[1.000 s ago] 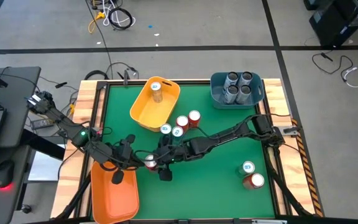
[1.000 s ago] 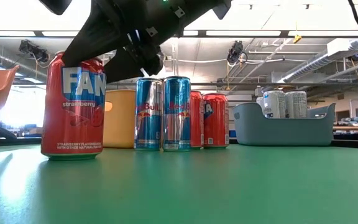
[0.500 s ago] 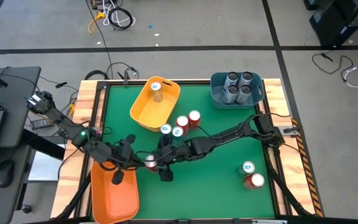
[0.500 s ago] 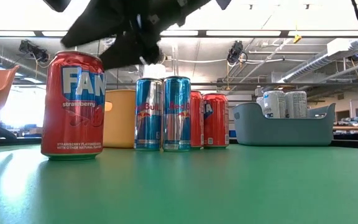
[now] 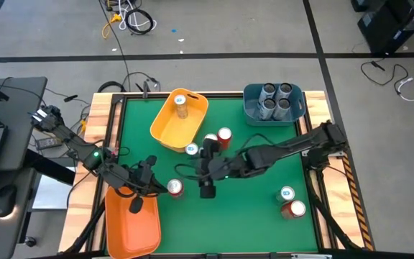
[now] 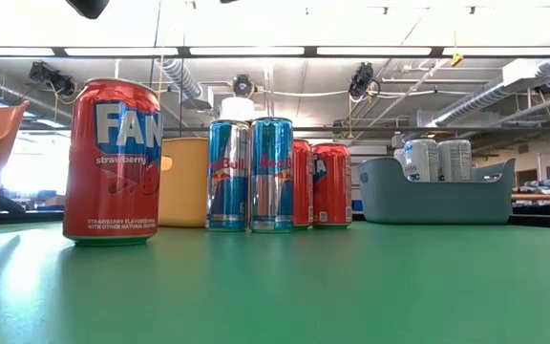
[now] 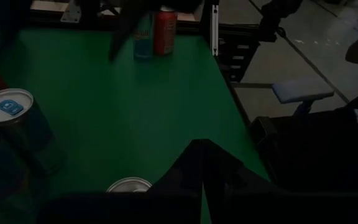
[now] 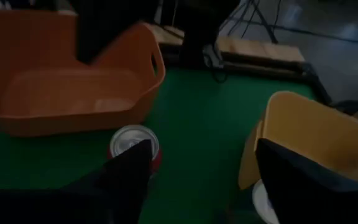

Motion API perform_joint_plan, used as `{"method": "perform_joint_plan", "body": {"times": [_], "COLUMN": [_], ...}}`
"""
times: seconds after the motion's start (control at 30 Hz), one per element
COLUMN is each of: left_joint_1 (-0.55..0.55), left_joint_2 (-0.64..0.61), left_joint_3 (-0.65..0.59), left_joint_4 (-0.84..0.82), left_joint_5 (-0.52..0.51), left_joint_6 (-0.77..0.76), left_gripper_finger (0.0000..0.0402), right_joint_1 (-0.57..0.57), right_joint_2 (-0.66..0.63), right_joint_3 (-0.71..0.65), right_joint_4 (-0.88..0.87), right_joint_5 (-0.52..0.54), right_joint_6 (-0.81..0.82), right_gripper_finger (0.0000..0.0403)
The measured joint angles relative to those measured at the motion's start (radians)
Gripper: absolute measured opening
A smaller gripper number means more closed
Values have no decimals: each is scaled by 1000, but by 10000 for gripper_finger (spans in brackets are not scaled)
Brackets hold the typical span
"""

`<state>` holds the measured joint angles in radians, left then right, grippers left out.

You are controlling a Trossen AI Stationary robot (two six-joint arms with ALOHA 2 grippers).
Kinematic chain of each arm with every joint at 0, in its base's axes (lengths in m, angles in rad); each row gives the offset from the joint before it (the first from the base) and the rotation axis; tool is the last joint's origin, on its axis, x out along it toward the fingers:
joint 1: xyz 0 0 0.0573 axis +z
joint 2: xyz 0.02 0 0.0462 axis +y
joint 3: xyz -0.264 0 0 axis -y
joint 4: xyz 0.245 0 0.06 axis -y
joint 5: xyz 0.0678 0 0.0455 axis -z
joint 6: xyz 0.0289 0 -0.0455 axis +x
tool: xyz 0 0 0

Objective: Sort soda cans
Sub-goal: Put the orange soda can into the orange bin

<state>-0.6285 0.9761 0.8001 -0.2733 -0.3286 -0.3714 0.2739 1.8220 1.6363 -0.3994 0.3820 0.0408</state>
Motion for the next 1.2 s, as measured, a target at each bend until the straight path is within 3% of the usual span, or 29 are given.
{"method": "perform_joint_plan", "body": {"times": [0.43, 0.67, 0.97, 1.2], "left_joint_1": [0, 0, 0, 5], "left_joint_2": [0, 0, 0, 16], "left_joint_3": [0, 0, 0, 0], "left_joint_4": [0, 43, 81, 169], "left_joint_5": [0, 0, -8, -19], "left_joint_6": [0, 7, 107, 113], "left_gripper_finger": [12, 12, 12, 12], "right_joint_1": [25, 19, -5, -7], "right_joint_2": [-75, -59, -59, -60], "right_joint_3": [-1, -27, -294, -383], "right_joint_4": [-21, -18, 172, 245], "right_joint_5": [27, -11, -21, -21], "right_joint_6": [-69, -49, 14, 63], "right_gripper_finger": [120, 14, 3, 1]}}
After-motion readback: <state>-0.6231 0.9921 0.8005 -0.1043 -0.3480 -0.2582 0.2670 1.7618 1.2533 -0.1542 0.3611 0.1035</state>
